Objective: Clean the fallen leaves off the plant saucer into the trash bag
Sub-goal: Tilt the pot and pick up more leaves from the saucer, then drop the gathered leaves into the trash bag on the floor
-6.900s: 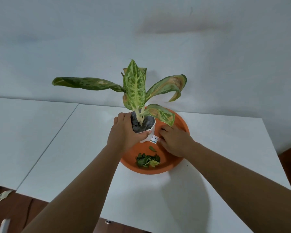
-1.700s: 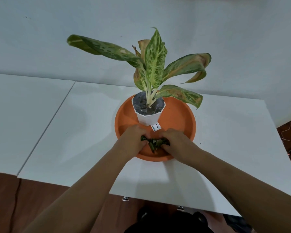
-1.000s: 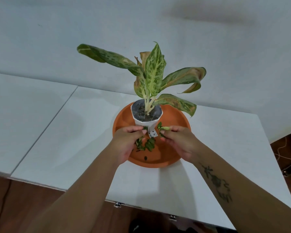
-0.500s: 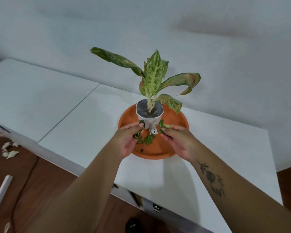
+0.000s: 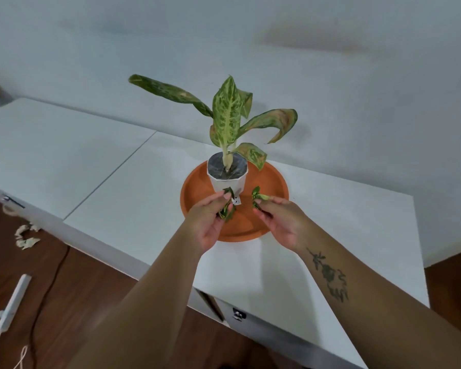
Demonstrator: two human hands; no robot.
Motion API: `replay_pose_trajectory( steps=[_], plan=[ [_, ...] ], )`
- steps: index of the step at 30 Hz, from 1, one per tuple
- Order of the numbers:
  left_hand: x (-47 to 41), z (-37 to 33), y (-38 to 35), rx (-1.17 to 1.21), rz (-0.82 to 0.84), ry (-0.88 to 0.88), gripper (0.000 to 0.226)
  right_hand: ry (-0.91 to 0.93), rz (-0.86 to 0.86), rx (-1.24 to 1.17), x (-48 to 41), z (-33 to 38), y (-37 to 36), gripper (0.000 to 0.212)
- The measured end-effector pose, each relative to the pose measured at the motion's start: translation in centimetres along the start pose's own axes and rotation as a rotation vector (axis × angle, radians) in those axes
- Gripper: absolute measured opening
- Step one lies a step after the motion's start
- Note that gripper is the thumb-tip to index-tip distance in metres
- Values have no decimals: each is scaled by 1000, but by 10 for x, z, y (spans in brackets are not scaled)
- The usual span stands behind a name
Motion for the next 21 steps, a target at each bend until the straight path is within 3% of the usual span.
replay_pose_trajectory(
  steps=[13,21],
  plan=[
    [-7,52,-57,-89,204,246,23,156,-294,-172,52,14,74,14],
    [12,115,-111,-177,325,375,14,262,-492,-280,107,21,140,6]
  ],
)
Point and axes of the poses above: each hand's wrist, its own x-axis away from the middle knuckle, its own y-axis out of the back of the hand, z = x × y, the point moved 1 cm from there along -x, towards the middle knuckle, and after that the axes turned 6 degrees about x, right-handed, at the moved point
